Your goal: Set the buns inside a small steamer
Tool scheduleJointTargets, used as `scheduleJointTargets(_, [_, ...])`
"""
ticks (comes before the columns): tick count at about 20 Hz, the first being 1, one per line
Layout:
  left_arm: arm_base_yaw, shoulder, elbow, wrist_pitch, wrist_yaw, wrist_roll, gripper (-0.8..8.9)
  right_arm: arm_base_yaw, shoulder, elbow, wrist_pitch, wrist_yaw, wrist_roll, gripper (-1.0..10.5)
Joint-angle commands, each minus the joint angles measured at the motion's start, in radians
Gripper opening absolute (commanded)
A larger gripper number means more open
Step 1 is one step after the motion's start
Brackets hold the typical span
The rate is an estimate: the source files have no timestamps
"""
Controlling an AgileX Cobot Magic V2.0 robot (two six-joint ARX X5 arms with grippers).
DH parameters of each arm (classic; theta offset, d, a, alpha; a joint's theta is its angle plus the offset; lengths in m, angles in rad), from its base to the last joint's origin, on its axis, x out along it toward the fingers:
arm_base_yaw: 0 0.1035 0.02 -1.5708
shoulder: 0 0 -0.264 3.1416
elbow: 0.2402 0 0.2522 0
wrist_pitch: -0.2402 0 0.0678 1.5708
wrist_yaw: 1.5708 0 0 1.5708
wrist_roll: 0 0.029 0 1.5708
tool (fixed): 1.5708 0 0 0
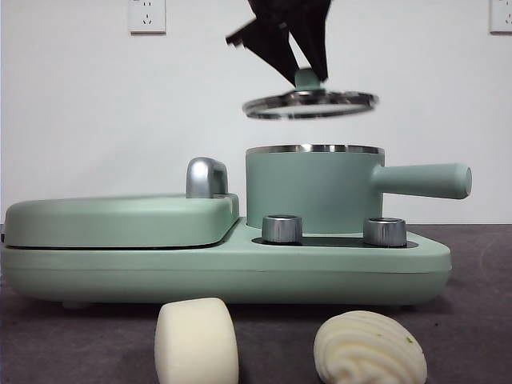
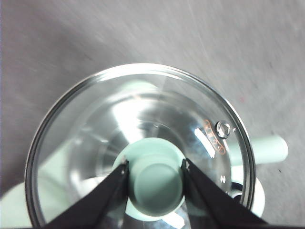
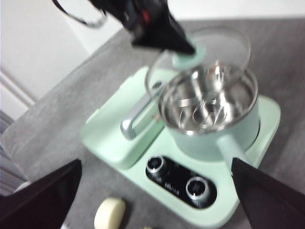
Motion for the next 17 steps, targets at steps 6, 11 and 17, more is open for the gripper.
scheduleJointTargets(6, [0.106,0.003,0.075,-0.048,-0.01,-0.039,1.13,0.246,0.188,0.14,-0.184,0.215,0.027,4.9])
scheduleJointTargets(11, [0.195,0.003,0.075,-0.048,-0.01,-0.057,1.13,0.517,0.324,0.15,-0.192,0.377,0.156,4.9])
scheduleJointTargets(17, [0.299,0.001,0.075,-0.05,-0.01,-0.082,1.13,0.767,0.536,0.149,-0.192,0.514,0.222,4.9])
